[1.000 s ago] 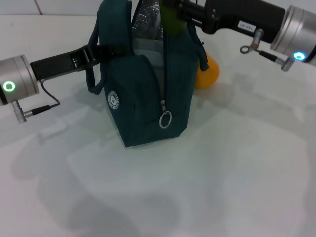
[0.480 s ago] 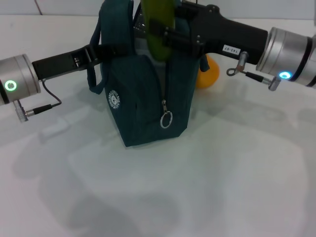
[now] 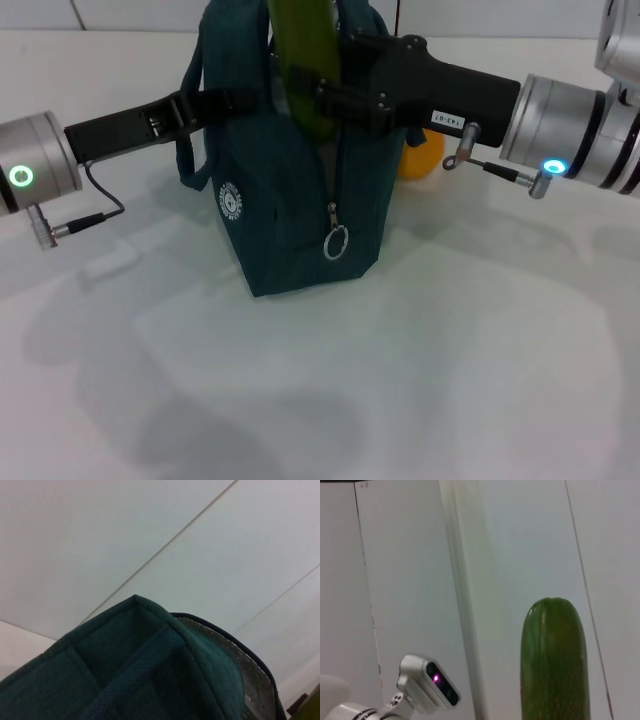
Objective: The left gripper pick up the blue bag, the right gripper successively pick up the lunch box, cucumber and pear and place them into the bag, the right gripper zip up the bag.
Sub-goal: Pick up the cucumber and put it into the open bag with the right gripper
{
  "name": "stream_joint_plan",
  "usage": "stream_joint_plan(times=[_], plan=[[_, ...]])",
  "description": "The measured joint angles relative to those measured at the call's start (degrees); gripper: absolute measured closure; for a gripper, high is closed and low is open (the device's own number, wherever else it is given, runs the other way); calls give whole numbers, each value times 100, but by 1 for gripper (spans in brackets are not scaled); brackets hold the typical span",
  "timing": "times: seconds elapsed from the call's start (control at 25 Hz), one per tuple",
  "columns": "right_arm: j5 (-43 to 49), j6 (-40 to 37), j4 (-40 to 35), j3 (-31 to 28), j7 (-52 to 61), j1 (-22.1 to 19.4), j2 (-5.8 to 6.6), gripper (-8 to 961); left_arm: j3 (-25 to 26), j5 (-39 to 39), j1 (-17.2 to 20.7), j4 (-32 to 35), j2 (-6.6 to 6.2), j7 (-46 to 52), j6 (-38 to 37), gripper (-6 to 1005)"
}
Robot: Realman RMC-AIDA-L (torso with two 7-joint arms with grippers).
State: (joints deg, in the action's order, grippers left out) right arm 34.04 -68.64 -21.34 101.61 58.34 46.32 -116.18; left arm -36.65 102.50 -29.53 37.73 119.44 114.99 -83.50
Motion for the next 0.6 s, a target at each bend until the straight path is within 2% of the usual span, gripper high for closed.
stream_joint_plan(times=[0.6], plan=[[-197, 270, -21, 76, 35, -42, 0, 295, 13, -11, 9, -12, -1, -27, 0, 963]])
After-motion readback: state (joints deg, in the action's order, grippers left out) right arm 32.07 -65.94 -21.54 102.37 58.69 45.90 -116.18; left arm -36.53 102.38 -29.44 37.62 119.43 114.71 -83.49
